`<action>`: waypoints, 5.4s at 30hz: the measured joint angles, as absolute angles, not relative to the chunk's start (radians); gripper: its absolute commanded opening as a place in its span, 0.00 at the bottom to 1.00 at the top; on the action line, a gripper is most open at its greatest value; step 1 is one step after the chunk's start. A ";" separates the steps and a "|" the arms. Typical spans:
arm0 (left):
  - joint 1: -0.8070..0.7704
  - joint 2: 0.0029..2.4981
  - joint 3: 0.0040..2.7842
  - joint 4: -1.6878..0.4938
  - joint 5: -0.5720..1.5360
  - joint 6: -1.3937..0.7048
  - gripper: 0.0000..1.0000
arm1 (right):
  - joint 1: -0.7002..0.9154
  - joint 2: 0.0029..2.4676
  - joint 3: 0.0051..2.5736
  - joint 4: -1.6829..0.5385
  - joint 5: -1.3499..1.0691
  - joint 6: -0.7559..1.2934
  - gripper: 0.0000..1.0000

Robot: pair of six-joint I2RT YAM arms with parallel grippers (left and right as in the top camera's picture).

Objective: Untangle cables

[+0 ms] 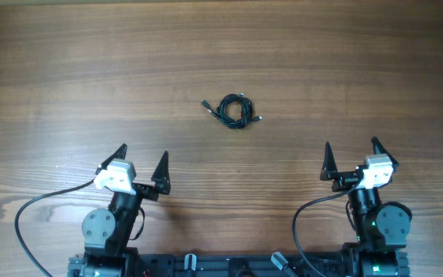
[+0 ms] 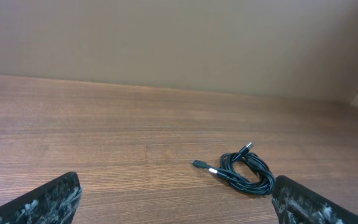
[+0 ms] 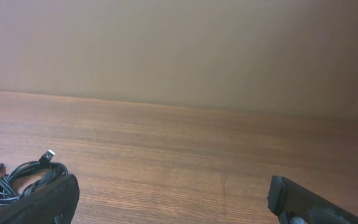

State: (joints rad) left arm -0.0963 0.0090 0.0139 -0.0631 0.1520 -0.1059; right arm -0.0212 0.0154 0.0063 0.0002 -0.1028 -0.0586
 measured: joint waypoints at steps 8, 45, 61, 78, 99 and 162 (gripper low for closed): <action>-0.096 0.009 0.014 -0.063 0.152 -0.106 1.00 | -0.021 0.015 0.006 0.000 -0.103 -0.059 1.00; -0.096 0.144 0.241 -0.065 0.213 -0.114 1.00 | -0.021 0.016 0.006 0.001 -0.103 -0.059 1.00; -0.379 1.514 1.316 -0.513 0.188 -0.105 1.00 | -0.021 0.022 0.006 0.001 -0.099 -0.059 1.00; -0.417 2.070 1.316 -0.342 0.198 0.264 0.07 | -0.021 0.022 0.006 0.001 -0.099 -0.059 1.00; -0.240 1.900 1.327 -0.854 -0.046 -0.658 0.67 | -0.021 0.022 0.006 0.001 -0.099 -0.059 1.00; -0.247 1.887 1.161 -0.702 0.116 -0.258 0.04 | -0.021 0.022 0.006 0.001 -0.099 -0.059 1.00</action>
